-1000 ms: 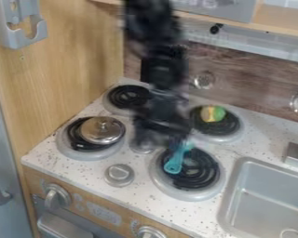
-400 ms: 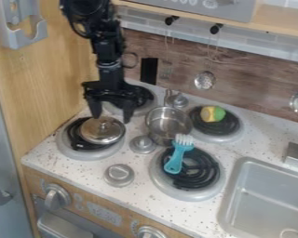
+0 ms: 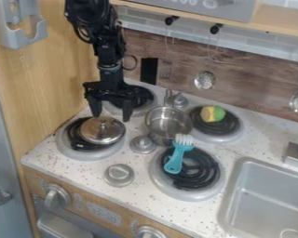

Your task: Cover the silver pot with the silver lid

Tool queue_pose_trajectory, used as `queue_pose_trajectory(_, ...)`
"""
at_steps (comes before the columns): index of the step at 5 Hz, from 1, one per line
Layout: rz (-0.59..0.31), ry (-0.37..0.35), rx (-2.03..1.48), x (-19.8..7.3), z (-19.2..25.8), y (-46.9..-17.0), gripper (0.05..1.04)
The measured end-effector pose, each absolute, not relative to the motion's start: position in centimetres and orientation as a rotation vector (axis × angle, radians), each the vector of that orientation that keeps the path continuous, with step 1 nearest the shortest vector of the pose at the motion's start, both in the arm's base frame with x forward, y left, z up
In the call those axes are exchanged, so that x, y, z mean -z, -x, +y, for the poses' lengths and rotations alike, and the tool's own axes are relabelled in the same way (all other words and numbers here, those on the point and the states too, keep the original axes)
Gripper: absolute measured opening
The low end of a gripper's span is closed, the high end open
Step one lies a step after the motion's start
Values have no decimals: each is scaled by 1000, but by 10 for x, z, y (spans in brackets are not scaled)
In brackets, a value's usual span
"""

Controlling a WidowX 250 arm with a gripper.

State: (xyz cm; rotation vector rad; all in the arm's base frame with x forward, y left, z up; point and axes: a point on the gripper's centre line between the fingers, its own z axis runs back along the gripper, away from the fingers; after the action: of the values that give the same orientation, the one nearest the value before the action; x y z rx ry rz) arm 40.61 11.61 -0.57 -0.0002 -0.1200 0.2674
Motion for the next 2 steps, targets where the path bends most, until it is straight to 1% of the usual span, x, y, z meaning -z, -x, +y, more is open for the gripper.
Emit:
queue_pose_trajectory(1,-72,0,-283,22,120,-411,999)
queue_pose_trajectory(2,-65,-11,-281,23,125,-419,999)
